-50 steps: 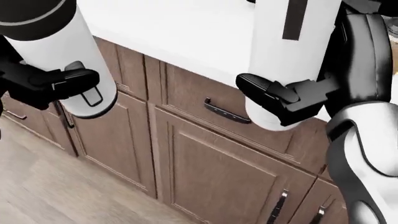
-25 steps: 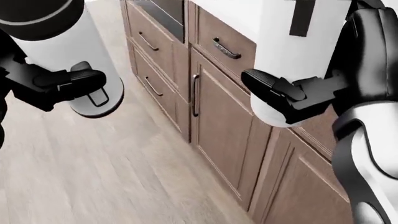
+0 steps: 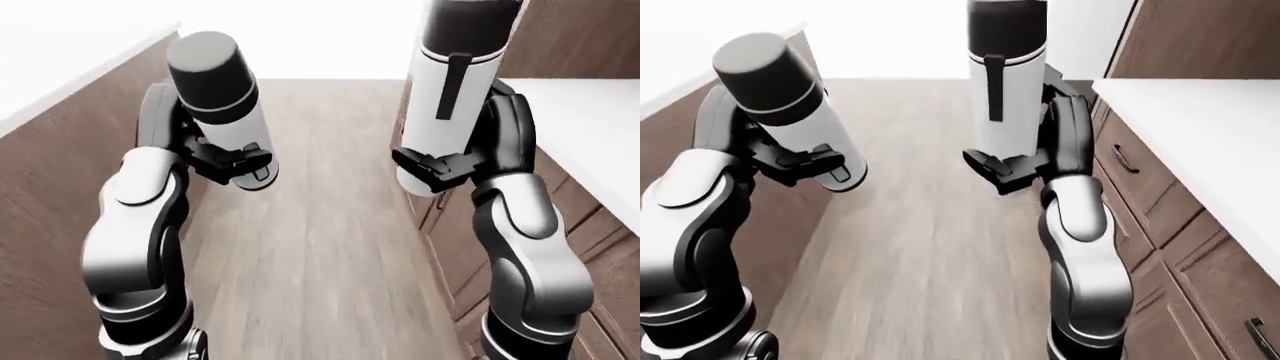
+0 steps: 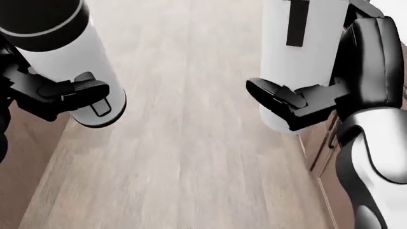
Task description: Move the drinks to the dining counter.
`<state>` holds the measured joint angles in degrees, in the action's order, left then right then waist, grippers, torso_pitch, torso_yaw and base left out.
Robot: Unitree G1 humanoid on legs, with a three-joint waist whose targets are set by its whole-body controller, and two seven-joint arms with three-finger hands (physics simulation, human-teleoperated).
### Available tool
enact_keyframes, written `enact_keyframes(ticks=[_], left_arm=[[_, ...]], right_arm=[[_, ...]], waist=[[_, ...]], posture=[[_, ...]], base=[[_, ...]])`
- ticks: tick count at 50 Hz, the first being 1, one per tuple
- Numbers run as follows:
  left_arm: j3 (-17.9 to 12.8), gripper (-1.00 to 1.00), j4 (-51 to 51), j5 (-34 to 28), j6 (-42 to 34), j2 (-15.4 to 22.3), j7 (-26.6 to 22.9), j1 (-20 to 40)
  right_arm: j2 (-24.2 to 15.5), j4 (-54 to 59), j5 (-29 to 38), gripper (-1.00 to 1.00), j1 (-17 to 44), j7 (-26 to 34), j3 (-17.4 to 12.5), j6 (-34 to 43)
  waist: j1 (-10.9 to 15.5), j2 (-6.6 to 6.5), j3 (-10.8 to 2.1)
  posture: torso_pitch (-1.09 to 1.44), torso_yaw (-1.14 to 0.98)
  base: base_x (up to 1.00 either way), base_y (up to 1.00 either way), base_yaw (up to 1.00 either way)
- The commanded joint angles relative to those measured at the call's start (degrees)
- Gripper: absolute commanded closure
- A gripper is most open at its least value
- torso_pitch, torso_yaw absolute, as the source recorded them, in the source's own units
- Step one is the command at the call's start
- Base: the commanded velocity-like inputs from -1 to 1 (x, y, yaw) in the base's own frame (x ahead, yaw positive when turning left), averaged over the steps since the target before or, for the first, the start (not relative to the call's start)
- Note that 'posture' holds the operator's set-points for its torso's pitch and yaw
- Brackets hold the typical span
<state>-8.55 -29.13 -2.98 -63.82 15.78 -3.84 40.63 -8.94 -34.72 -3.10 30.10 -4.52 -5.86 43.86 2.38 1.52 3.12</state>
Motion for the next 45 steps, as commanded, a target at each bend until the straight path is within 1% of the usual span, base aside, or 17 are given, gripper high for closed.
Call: enact_keyframes(ticks=[1, 3, 4, 5, 6, 7, 9, 14, 17, 19, 24, 30, 32, 33, 34, 37, 45], left_arm=[[0.0, 1.00, -1.5, 0.0, 2.4, 0.1, -0.2, 1.8], [-0.1, 1.00, -1.4, -0.1, 2.6, 0.1, -0.4, 1.7], [0.0, 1.00, -1.6, -0.2, 2.5, 0.0, -0.5, 1.6], [0.1, 1.00, -1.6, -0.3, 2.6, 0.0, -0.5, 1.5], [0.0, 1.00, -1.7, -0.3, 2.4, 0.0, -0.5, 1.6], [0.0, 1.00, -1.8, -0.3, 2.3, 0.0, -0.6, 1.6], [0.1, 1.00, -1.7, -0.4, 2.6, -0.1, -0.8, 1.4], [0.2, 1.00, -1.8, -0.8, 2.4, -0.1, -1.1, 1.6], [0.4, 1.00, -1.3, -1.0, 3.5, -0.4, -1.3, 1.0], [0.4, 1.00, -1.5, -1.1, 3.3, -0.5, -1.4, 1.0], [0.5, 1.00, -1.1, -1.3, 4.2, -0.9, -1.5, 0.3], [0.8, 1.00, -1.4, -1.7, 4.3, -1.2, -1.7, -0.2], [0.8, 1.00, -1.5, -1.8, 4.3, -1.3, -1.7, -0.3], [0.8, 1.00, -1.9, -1.8, 3.8, -1.3, -1.8, -0.3], [0.8, 1.00, -1.9, -1.9, 3.9, -1.3, -1.8, -0.2], [0.9, 1.00, -2.3, -2.0, 3.6, -1.4, -1.9, -0.3], [0.9, 1.00, -1.9, -2.2, 4.2, -1.5, -2.1, -0.5]], right_arm=[[-0.4, -2.0, 0.6, 1.00, 1.6, -0.2, -0.8, -1.7], [-0.3, -2.0, 0.7, 1.00, 1.6, -0.1, -0.8, -1.7], [-0.2, -2.1, 0.7, 1.00, 1.6, 0.0, -0.8, -1.6], [-0.2, -2.0, 0.7, 1.00, 1.6, 0.1, -0.8, -1.6], [-0.2, -2.1, 0.8, 1.00, 1.6, 0.1, -0.8, -1.5], [-0.2, -1.9, 0.8, 1.00, 1.5, 0.2, -0.8, -1.9], [-0.1, -1.9, 0.8, 1.00, 1.5, 0.2, -0.8, -1.7], [-0.2, -2.5, 0.6, 1.00, 1.9, 0.4, -1.1, -0.9], [-0.2, -2.3, 0.6, 1.00, 1.6, 0.4, -1.0, -1.3], [-0.1, -2.5, 0.6, 1.00, 1.5, 0.4, -0.9, -1.2], [0.3, -2.0, 1.0, 1.00, 0.8, 0.6, -0.4, -2.3], [0.5, -2.0, 1.1, 1.00, 0.4, 1.0, -0.4, -2.5], [0.5, -2.0, 1.1, 1.00, 0.2, 1.0, -0.5, -2.7], [0.5, -2.0, 1.1, 1.00, 0.2, 1.1, -0.5, -2.7], [0.5, -2.0, 1.1, 1.00, 0.2, 1.1, -0.5, -2.7], [0.5, -1.9, 1.1, 1.00, 0.3, 1.2, -0.5, -2.8], [0.6, -1.6, 1.1, 1.00, 0.0, 1.3, -0.5, -3.3]], waist=[[-0.5, -0.18, -1.04], [-0.7, 1.80, -1.00], [-0.7, 3.61, -1.68], [-1.1, 5.65, -3.67], [-1.7, 2.86, -1.38], [-1.1, 3.52, -1.22], [-1.0, 2.90, -2.10], [-1.3, -0.55, -1.67], [-1.6, -3.31, -1.77], [-1.4, -6.70, -2.77], [0.1, -3.89, -2.82], [-0.5, 0.45, -1.08], [-0.6, 3.12, -1.44], [-1.4, 5.39, -2.39], [-1.3, 2.76, -1.60], [-0.8, 3.19, -2.23], [-1.6, -3.15, -1.80]], posture=[[0.00, 0.00], [0.00, 0.00], [0.00, 0.00], [0.00, 0.00], [0.00, 0.00], [0.00, 0.00], [0.00, 0.00], [0.00, 0.00], [0.00, 0.00], [0.00, 0.00], [0.00, 0.00], [0.00, 0.00], [0.00, 0.00], [0.00, 0.00], [0.00, 0.00], [0.00, 0.00], [0.00, 0.00]], base=[[0.00, 0.00, 1.00], [0.00, 0.00, 1.00], [0.00, 0.00, 1.00], [0.00, 0.00, 1.00], [0.00, 0.00, 1.00], [0.00, 0.00, 1.00], [0.00, 0.00, 1.00], [0.00, 0.00, 1.00], [0.00, 0.00, 1.00], [0.00, 0.00, 1.00], [0.00, 0.00, 1.00], [0.00, 0.00, 1.00], [0.00, 0.00, 1.00], [0.00, 0.00, 1.00], [0.00, 0.00, 1.00], [0.00, 0.00, 1.00], [0.00, 0.00, 1.00]])
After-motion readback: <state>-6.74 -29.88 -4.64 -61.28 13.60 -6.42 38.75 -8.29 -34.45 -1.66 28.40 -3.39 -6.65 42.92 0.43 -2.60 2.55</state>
